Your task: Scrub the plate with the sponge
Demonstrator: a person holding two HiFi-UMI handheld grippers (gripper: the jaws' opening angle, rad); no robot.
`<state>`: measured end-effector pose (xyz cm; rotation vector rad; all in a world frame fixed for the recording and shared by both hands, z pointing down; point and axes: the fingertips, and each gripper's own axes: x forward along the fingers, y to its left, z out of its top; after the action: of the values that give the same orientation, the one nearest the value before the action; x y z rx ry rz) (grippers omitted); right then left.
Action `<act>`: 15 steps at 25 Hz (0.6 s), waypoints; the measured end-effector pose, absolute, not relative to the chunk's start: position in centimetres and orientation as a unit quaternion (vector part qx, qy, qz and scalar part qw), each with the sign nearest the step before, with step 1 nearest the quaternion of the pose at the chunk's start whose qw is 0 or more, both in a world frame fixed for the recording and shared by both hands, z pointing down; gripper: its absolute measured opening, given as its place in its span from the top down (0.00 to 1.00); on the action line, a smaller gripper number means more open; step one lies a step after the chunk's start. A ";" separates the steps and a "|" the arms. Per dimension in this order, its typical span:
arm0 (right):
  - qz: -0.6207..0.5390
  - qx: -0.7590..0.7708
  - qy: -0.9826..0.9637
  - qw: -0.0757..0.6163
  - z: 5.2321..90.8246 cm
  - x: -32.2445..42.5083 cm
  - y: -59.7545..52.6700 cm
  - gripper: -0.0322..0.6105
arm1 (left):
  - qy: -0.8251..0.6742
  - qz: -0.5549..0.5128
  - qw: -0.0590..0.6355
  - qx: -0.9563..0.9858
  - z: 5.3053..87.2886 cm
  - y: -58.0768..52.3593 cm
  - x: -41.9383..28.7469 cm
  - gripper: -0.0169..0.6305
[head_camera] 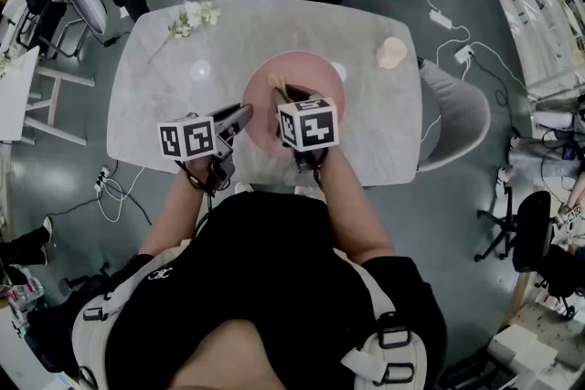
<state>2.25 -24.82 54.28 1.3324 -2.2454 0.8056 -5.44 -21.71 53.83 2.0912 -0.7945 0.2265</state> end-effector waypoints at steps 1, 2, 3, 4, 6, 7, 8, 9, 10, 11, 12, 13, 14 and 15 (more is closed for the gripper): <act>0.290 0.486 -0.800 0.202 54.4 2.8 -25.0 0.84 | -0.319 0.088 0.431 0.840 53.7 -21.7 -5.6 0.87; 0.292 0.493 -0.795 0.200 54.5 3.3 -25.1 0.84 | -0.319 0.086 0.429 0.841 53.6 -21.8 -5.7 0.87; 0.295 0.500 -0.790 0.198 54.6 3.9 -25.3 0.84 | -0.319 0.083 0.428 0.842 53.5 -21.8 -5.7 0.87; 0.299 0.507 -0.784 0.196 54.7 4.6 -25.4 0.84 | -0.319 0.080 0.427 0.842 53.4 -21.8 -5.8 0.86; 0.306 0.524 -0.772 0.192 54.9 6.0 -25.6 0.84 | -0.320 0.074 0.428 0.842 53.2 -21.9 -5.8 0.86; 0.310 0.531 -0.765 0.190 55.1 6.8 -25.6 0.84 | -0.321 0.072 0.428 0.842 53.1 -21.9 -5.9 0.86; 0.314 0.539 -0.759 0.188 55.2 7.4 -25.7 0.84 | -0.323 0.070 0.427 0.841 53.1 -22.0 -6.1 0.86; 0.318 0.546 -0.753 0.187 55.5 8.1 -25.7 0.84 | -0.325 0.068 0.427 0.841 53.1 -22.1 -6.2 0.86; 0.322 0.552 -0.746 0.187 55.7 8.6 -25.6 0.84 | -0.326 0.065 0.428 0.841 53.0 -22.2 -6.3 0.86; 0.326 0.558 -0.741 0.186 56.0 9.2 -25.5 0.84 | -0.326 0.062 0.429 0.840 52.8 -22.3 -6.3 0.86; 0.331 0.563 -0.735 0.184 56.3 9.7 -25.4 0.84 | -0.327 0.059 0.429 0.840 52.6 -22.4 -6.4 0.86; 0.336 0.568 -0.729 0.183 56.6 10.1 -25.2 0.84 | -0.328 0.057 0.430 0.839 52.6 -22.5 -6.5 0.86; 0.342 0.572 -0.723 0.183 56.9 10.4 -25.0 0.84 | -0.331 0.055 0.431 0.838 52.5 -22.6 -6.6 0.86; 0.347 0.576 -0.717 0.183 57.3 10.7 -24.8 0.84 | -0.333 0.053 0.431 0.837 52.5 -22.8 -6.8 0.86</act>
<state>10.72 -24.82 57.34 1.6245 -2.0239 0.9775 -6.78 -22.79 52.53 2.0870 -0.8307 0.1324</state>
